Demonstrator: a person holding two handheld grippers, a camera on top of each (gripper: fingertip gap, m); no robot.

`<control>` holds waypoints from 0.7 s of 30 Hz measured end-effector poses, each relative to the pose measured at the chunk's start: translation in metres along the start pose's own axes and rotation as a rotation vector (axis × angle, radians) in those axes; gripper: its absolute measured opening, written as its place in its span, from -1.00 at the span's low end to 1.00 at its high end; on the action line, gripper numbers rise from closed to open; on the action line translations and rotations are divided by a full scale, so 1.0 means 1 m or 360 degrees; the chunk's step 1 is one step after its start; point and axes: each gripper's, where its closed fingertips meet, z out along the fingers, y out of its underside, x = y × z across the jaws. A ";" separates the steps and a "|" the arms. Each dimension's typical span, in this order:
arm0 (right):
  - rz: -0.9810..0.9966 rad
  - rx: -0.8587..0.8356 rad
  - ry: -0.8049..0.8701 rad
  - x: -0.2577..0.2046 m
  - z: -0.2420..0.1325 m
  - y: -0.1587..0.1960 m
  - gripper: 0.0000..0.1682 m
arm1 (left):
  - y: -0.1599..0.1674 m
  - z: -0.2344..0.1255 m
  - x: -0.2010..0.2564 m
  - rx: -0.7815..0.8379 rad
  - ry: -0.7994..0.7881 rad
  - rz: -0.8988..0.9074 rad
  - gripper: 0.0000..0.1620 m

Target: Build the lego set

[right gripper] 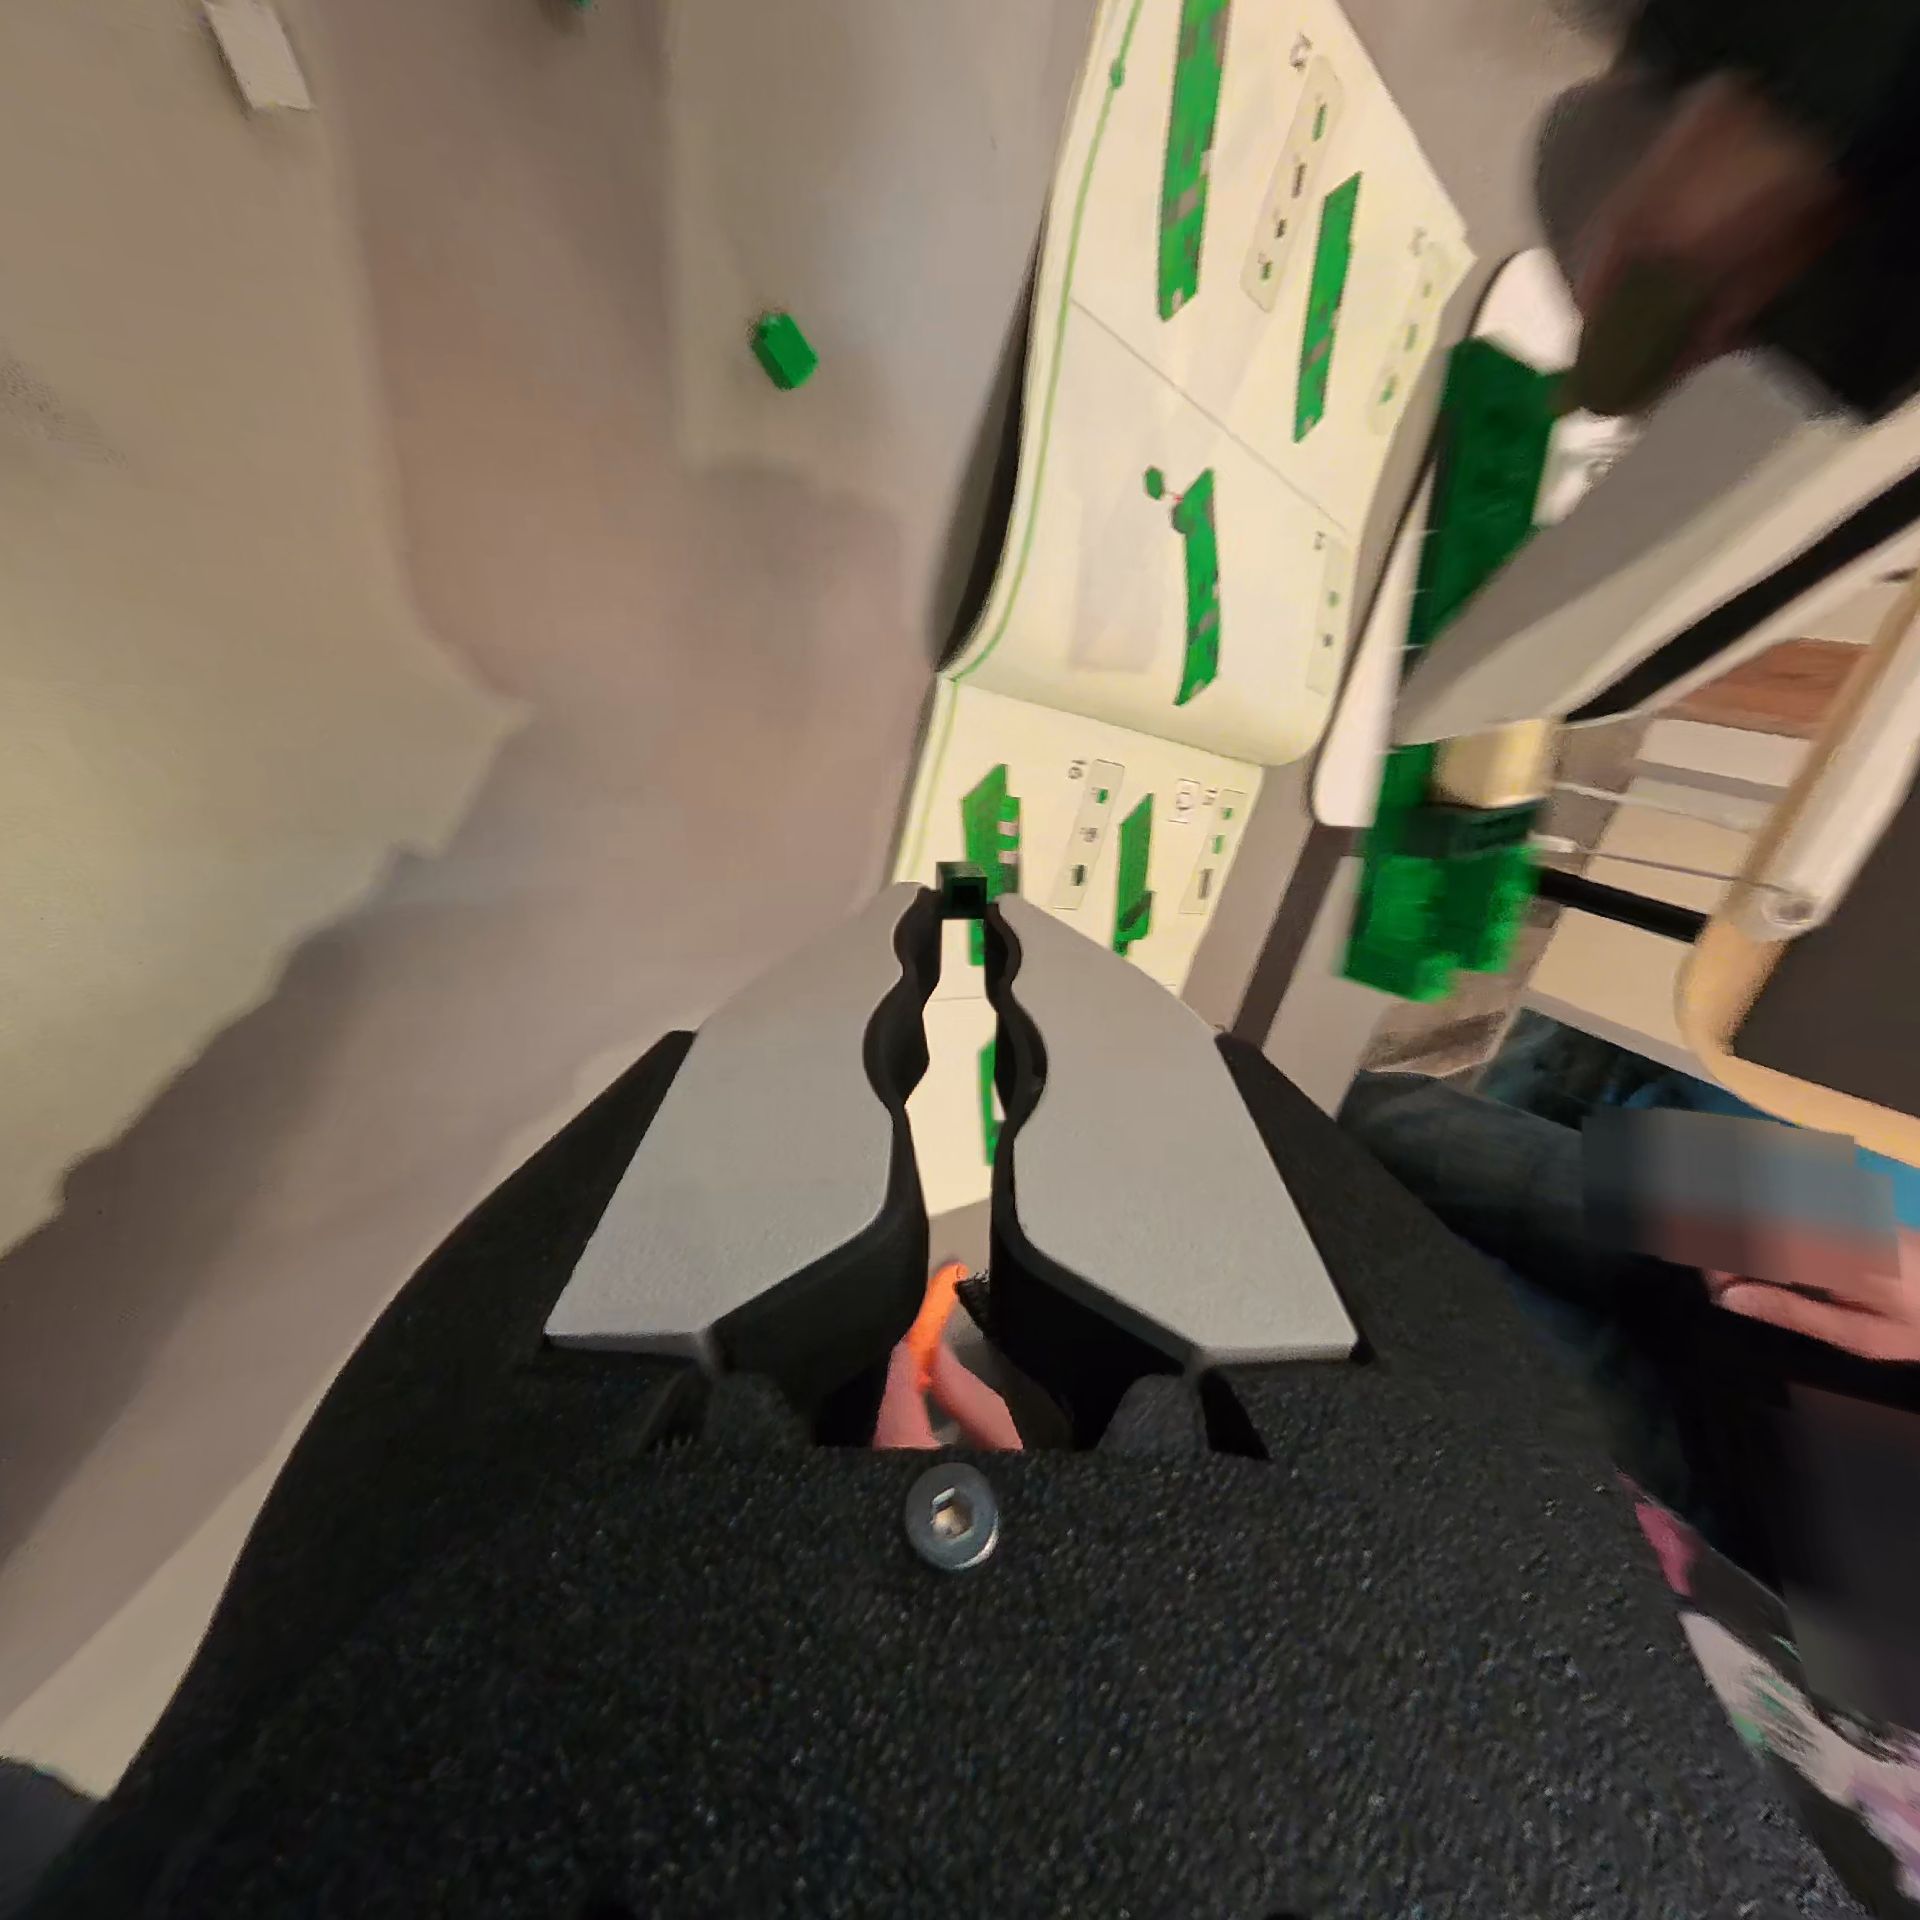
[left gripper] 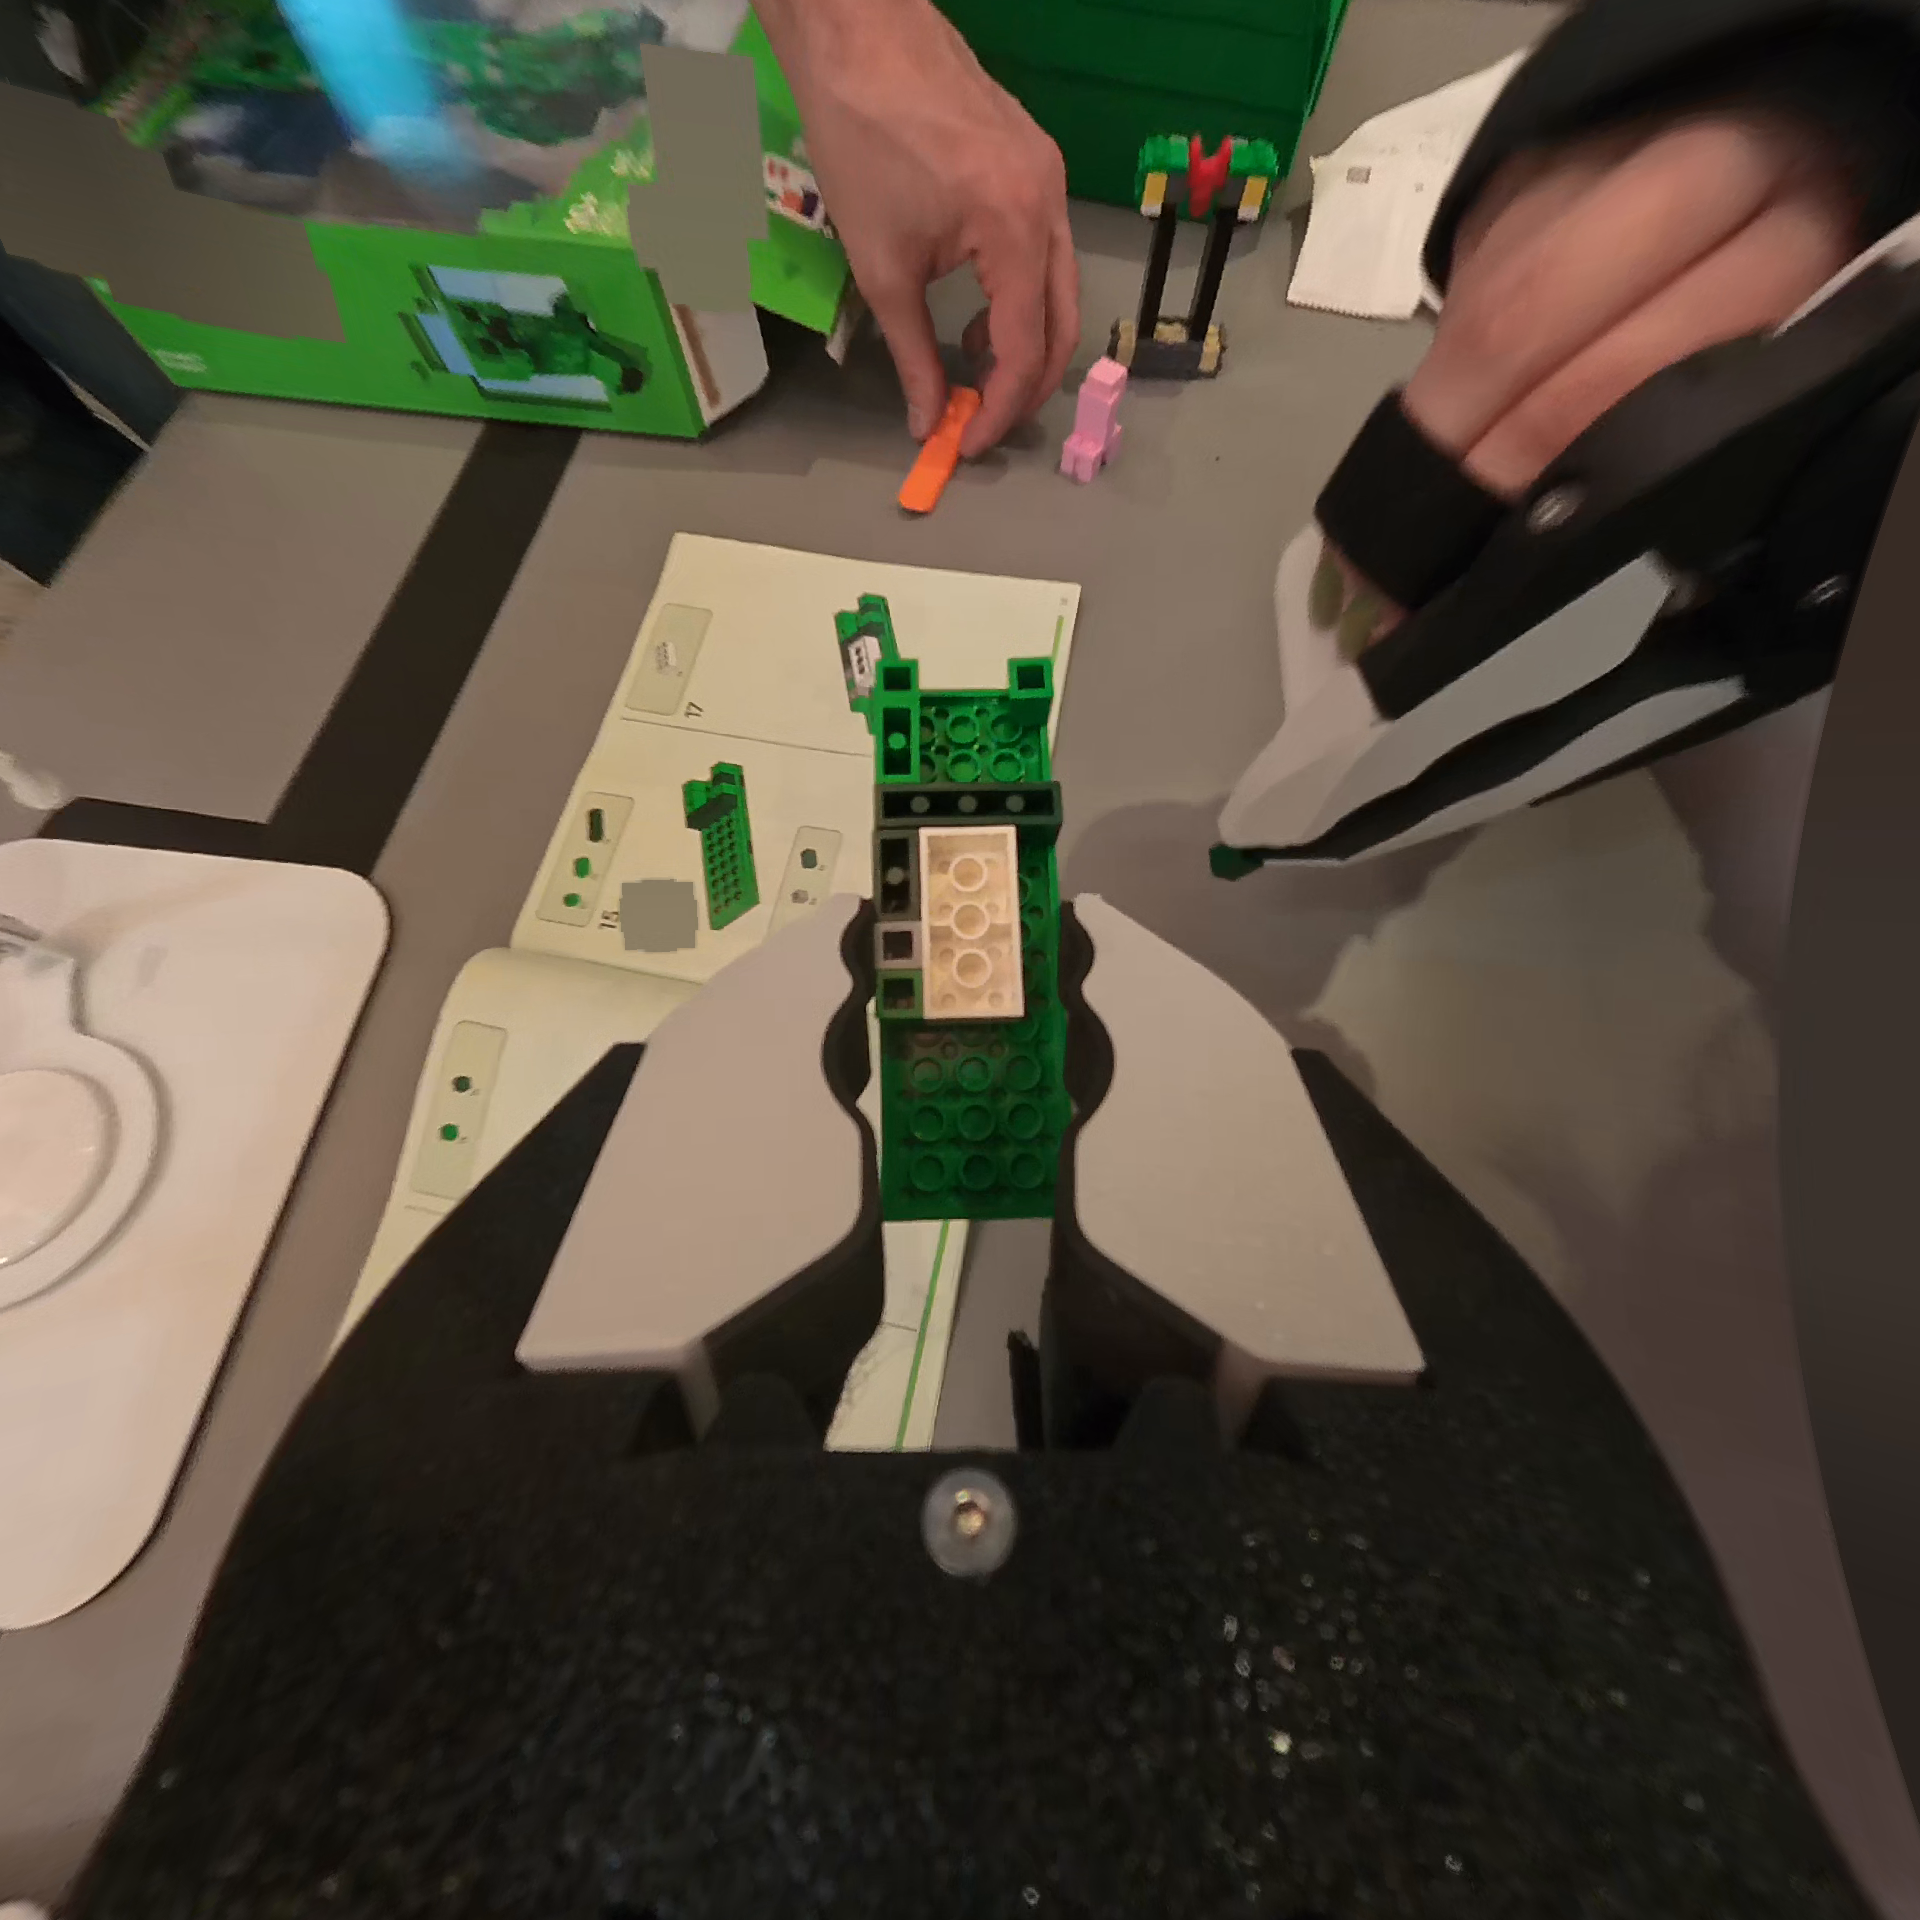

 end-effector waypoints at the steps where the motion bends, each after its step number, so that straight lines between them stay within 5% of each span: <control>1: 0.0030 0.0003 -0.0026 -0.004 0.001 -0.001 -0.91 | -0.002 -0.004 0.000 0.0016 -0.0010 0.0005 -0.59; 8: 0.0348 0.0017 -0.0059 -0.040 0.010 0.016 -0.91 | -0.017 -0.027 0.004 0.0143 -0.0015 0.0032 -0.59; 14: 0.0948 0.0291 0.0317 -0.031 0.014 0.025 -0.91 | -0.030 -0.045 0.013 0.0230 -0.0031 0.0065 -0.59; 21: 0.1288 0.0455 0.0706 -0.013 0.017 0.028 -0.91 | -0.036 -0.068 0.016 0.0268 -0.0148 0.0032 -0.59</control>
